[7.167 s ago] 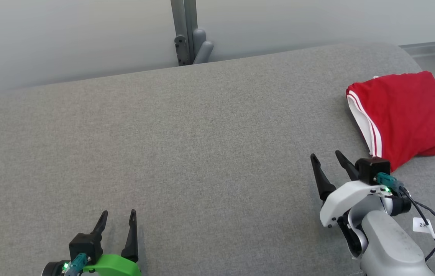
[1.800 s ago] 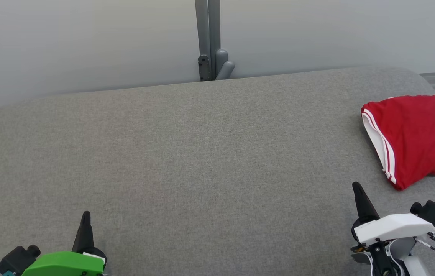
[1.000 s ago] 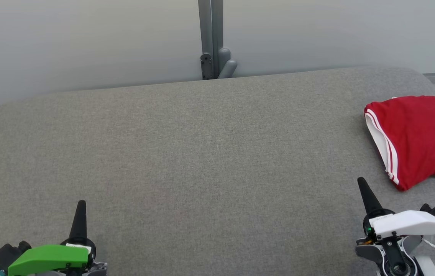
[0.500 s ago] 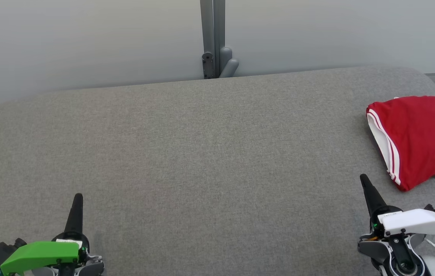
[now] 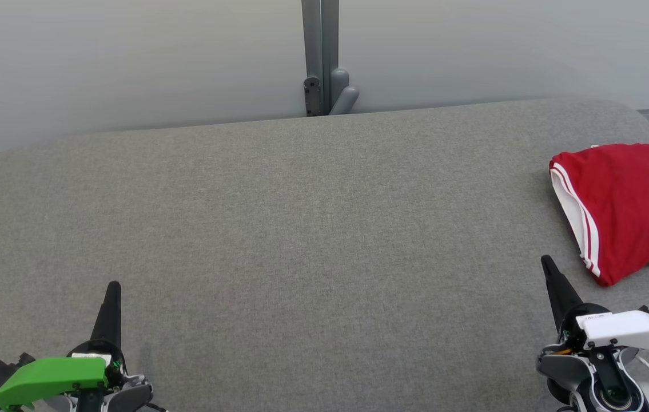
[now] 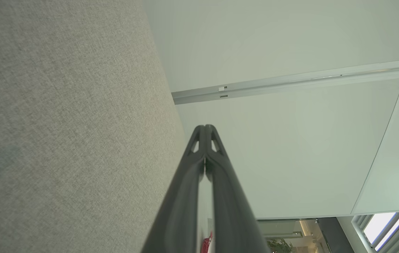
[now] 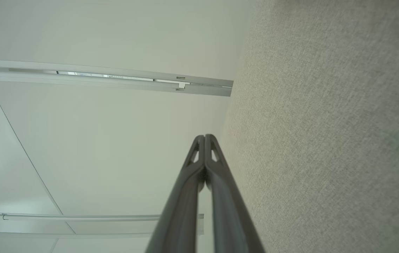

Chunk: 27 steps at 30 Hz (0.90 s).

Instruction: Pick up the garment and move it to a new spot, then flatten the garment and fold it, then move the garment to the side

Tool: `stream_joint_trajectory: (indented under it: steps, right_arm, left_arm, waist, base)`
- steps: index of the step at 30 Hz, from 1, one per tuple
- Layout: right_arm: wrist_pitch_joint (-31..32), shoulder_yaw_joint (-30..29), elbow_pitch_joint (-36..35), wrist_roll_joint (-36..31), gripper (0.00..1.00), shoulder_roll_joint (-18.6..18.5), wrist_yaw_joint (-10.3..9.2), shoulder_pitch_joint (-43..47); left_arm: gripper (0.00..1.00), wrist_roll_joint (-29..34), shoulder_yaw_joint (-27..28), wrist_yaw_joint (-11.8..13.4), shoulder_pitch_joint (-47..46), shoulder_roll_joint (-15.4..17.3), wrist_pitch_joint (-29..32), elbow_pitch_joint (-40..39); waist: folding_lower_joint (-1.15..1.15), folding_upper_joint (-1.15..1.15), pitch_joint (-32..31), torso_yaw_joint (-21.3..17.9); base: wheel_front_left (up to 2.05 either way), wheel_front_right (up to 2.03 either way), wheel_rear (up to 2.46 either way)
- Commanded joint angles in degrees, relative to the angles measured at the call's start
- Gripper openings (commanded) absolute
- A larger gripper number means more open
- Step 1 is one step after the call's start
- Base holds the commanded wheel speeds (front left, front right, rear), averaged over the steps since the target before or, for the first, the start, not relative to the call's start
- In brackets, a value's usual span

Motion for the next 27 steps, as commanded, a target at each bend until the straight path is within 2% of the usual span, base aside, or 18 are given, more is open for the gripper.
stream_joint_trajectory:
  steps: [1,19,27]
  right_arm:
    - [0.4,-0.3,-0.6,1.4,0.0,-0.3,0.02,0.3]
    - [2.2,-1.2,-1.5,8.4,0.0,-0.3,0.02,0.4]
    - [2.1,-1.2,-1.5,8.3,0.0,-0.3,0.02,0.4]
  left_arm:
    - [0.0,-1.1,0.4,-0.4,-1.1,0.3,0.3,-0.5]
    - [0.0,-7.5,1.1,-0.6,-1.3,0.4,2.1,-1.5]
    - [0.0,-7.4,1.1,-0.6,-1.3,0.4,2.1,-1.5]
  waist:
    - [0.0,0.0,0.0,0.0]
    - [0.0,0.0,0.2,0.4]
    - [0.0,0.0,0.2,0.4]
  base:
    - [0.0,0.0,0.0]
    - [0.0,0.0,0.0]
    - [0.0,0.0,0.0]
